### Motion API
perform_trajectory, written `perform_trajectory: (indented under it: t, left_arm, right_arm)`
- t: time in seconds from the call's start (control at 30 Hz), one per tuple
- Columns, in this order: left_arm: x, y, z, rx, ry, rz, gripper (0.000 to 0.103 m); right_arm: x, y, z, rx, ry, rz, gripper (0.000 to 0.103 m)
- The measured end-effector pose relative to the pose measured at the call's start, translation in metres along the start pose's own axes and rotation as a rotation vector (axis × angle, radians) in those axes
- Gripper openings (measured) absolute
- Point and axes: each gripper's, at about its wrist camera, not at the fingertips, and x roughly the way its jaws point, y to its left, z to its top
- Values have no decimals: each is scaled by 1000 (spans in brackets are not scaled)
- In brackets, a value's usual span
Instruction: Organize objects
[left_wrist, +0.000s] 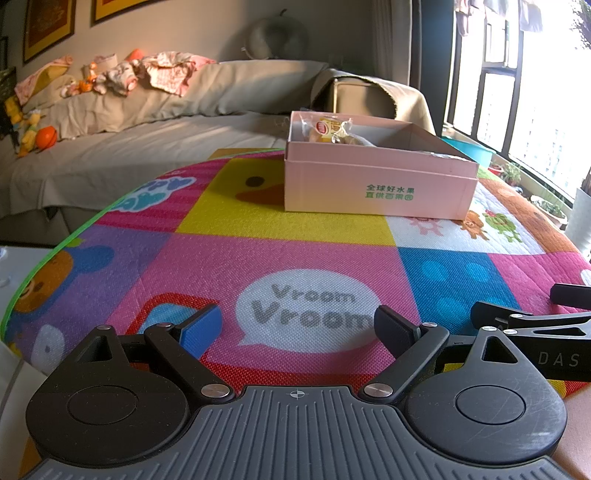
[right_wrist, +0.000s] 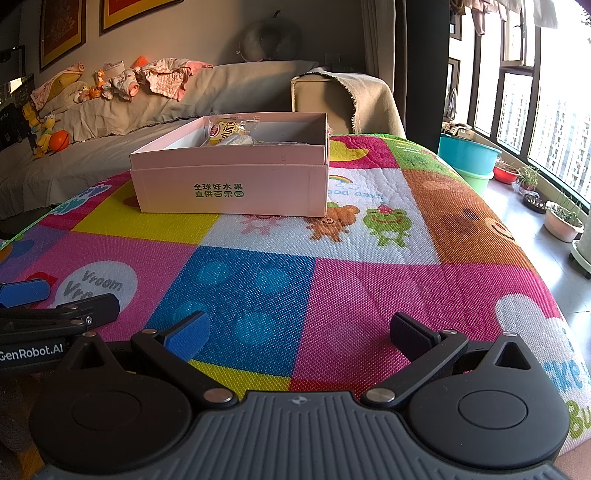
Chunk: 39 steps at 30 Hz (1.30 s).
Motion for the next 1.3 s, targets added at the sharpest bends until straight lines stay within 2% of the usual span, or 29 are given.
perform_trajectory:
  t: [1.3]
  left_arm:
    - [1, -1, 1, 9, 2, 7, 95]
  right_arm:
    - [0, 0, 0, 1, 0, 0, 103]
